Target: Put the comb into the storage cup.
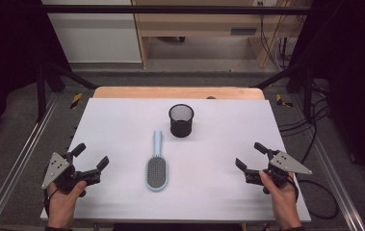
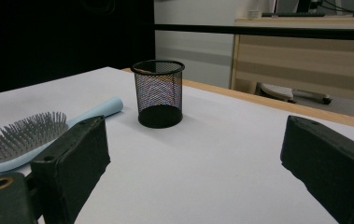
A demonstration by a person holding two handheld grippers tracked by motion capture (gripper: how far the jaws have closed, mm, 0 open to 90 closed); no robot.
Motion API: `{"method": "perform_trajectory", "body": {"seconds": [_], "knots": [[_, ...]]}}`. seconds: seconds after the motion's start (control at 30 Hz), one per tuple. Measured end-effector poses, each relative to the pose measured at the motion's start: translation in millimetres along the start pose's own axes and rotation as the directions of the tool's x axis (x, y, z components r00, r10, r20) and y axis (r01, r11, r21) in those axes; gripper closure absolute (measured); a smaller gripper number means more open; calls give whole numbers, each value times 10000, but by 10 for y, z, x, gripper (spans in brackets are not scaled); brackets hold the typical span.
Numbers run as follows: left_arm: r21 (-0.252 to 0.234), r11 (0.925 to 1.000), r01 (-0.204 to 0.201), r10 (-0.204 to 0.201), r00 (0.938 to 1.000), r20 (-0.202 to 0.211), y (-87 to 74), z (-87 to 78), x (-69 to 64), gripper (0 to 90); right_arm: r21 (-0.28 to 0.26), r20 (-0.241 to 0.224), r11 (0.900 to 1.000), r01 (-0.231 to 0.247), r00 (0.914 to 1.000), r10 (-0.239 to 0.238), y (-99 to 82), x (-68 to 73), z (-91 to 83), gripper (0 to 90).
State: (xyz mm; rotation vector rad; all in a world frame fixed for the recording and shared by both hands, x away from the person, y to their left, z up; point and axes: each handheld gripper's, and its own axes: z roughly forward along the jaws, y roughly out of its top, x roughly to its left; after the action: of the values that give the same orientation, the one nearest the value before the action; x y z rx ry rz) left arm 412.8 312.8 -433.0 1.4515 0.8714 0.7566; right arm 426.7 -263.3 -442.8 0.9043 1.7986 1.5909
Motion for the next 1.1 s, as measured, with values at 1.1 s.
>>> {"method": "perform_trajectory", "body": {"seconds": [1.1], "knots": [[2448,9652,-922,566,9873,1486,147,796,-467,309,152,228,9997,-171,9996,168,-22,33,26,58]]}}
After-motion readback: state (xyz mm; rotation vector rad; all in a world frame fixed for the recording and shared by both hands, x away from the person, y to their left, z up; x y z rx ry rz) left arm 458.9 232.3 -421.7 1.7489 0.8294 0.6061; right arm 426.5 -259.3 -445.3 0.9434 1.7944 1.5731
